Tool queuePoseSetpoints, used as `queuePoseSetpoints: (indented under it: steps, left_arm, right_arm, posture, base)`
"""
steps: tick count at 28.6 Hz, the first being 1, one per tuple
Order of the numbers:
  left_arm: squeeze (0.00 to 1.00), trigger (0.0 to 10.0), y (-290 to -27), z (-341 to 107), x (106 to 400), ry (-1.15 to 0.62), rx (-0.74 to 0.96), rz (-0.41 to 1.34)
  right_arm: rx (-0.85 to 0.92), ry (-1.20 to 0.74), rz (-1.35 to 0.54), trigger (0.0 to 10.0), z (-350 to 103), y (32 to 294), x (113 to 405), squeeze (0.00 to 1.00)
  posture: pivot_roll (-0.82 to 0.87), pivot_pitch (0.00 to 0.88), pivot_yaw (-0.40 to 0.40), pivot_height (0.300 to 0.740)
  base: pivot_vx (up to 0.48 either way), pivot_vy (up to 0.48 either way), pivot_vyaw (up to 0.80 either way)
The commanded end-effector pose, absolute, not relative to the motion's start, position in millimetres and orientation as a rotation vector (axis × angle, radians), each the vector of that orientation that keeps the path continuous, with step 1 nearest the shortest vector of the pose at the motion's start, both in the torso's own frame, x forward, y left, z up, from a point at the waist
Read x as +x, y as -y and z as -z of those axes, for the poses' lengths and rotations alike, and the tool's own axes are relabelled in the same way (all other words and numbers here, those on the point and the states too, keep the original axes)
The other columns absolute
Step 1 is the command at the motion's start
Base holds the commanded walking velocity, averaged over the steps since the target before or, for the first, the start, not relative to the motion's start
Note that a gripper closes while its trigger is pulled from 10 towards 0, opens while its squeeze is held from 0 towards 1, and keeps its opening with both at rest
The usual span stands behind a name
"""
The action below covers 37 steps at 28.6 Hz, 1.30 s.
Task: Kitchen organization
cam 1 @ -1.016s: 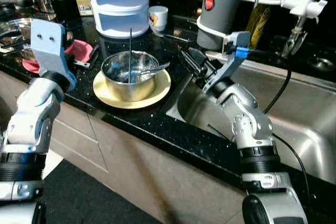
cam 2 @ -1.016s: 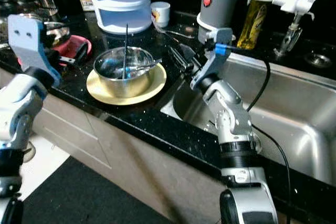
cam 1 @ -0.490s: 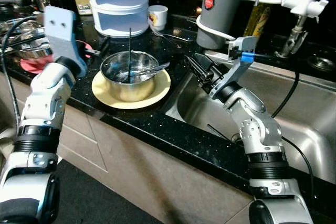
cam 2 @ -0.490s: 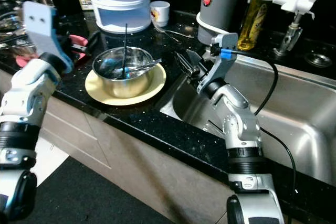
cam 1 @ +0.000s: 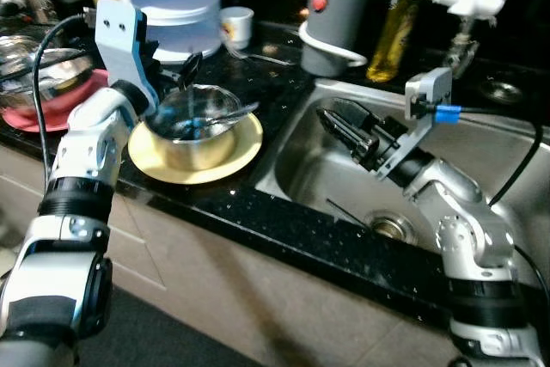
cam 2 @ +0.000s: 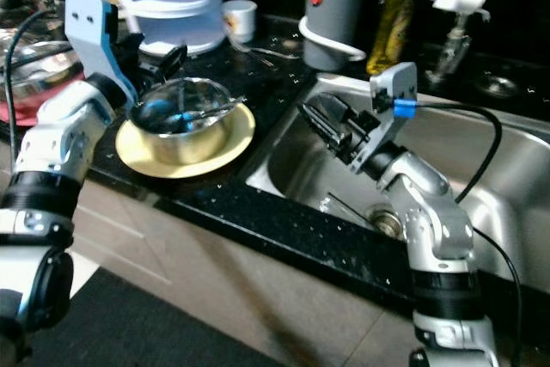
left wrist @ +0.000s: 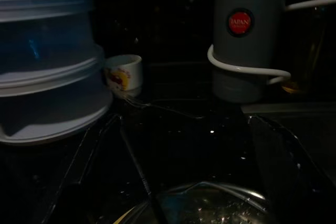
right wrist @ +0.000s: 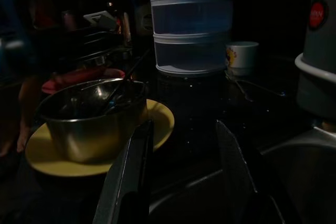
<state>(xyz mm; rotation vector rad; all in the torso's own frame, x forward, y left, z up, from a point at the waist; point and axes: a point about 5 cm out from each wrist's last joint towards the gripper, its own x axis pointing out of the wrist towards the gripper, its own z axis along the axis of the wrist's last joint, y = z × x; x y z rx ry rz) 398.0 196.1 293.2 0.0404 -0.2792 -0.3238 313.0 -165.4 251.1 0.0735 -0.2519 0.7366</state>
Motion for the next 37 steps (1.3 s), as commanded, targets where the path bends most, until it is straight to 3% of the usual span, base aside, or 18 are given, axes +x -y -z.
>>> queuePoseSetpoints:
  steps: [1,15,37]
  left_arm:
    - [0.00,10.0,-202,-294,400,0.267,0.051,0.296]
    - [0.00,10.0,-231,-294,410,0.152,0.049,0.139]
    - [0.00,10.0,-225,-300,416,0.120,0.018,0.153]
  right_arm:
    - [0.059,0.253,-0.779,10.0,-253,162,308,0.00]
    - [0.013,0.212,-0.851,10.0,-255,163,291,0.00]
    - [-0.009,0.153,-0.833,10.0,-261,170,271,0.00]
  posture:
    - [-0.03,0.047,-0.007,0.740]
    - [-0.05,0.084,-0.003,0.740]
    - [-0.10,0.181,-0.009,0.740]
  base:
    - [0.000,0.000,0.00]
    - [0.000,0.000,0.00]
    - [0.000,0.000,0.00]
